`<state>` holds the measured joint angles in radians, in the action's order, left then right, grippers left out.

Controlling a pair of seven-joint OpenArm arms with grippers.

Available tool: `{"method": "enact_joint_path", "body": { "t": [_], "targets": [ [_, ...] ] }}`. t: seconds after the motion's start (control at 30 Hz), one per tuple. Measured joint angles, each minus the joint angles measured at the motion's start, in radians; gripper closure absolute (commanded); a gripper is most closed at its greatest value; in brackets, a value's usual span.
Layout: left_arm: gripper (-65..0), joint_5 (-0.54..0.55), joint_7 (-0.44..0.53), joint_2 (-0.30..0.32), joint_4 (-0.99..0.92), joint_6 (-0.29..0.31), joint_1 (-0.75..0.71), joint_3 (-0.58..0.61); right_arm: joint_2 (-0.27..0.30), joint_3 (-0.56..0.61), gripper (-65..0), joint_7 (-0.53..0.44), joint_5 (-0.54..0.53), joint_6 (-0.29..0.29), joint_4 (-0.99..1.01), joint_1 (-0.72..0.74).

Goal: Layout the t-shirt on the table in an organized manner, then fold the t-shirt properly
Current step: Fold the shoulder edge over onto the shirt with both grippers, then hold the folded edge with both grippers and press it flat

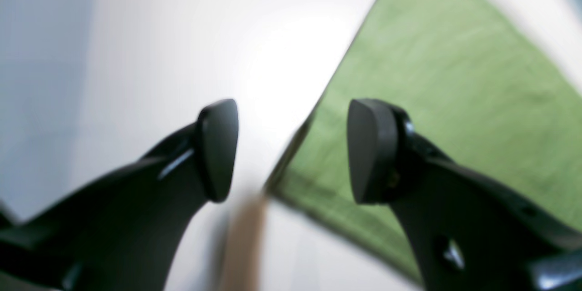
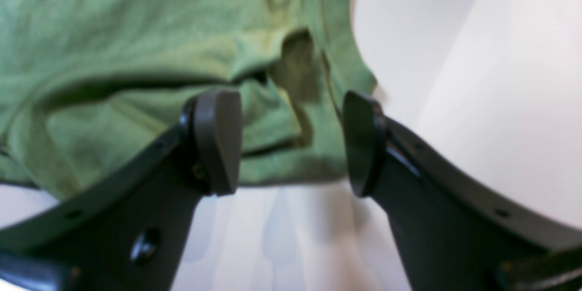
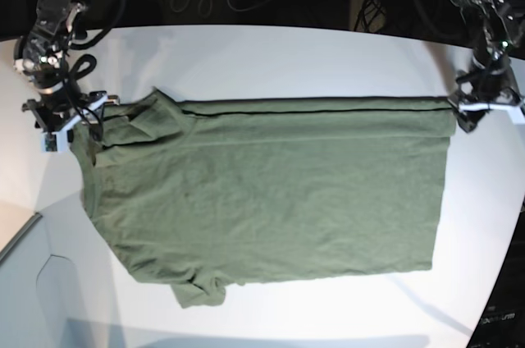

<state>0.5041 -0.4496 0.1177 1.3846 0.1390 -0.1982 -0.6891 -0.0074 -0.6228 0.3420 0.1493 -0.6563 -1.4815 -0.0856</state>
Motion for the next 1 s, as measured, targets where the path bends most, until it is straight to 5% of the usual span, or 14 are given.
{"method": "enact_joint_path", "body": {
  "t": [0.67, 1.0],
  "targets": [
    [-36.3, -0.007, 0.004, -0.018, -0.079, 0.0, -0.01, 0.063, -0.001, 0.001, -35.1, -0.001, 0.0, 0.001, -0.001, -0.048],
    [-29.4, -0.007, 0.004, -0.015, -0.082, 0.0, -0.028, 0.056, -0.001, -0.001, -35.1, -0.001, 0.0, 0.001, -0.001, -0.048]
  ]
}}
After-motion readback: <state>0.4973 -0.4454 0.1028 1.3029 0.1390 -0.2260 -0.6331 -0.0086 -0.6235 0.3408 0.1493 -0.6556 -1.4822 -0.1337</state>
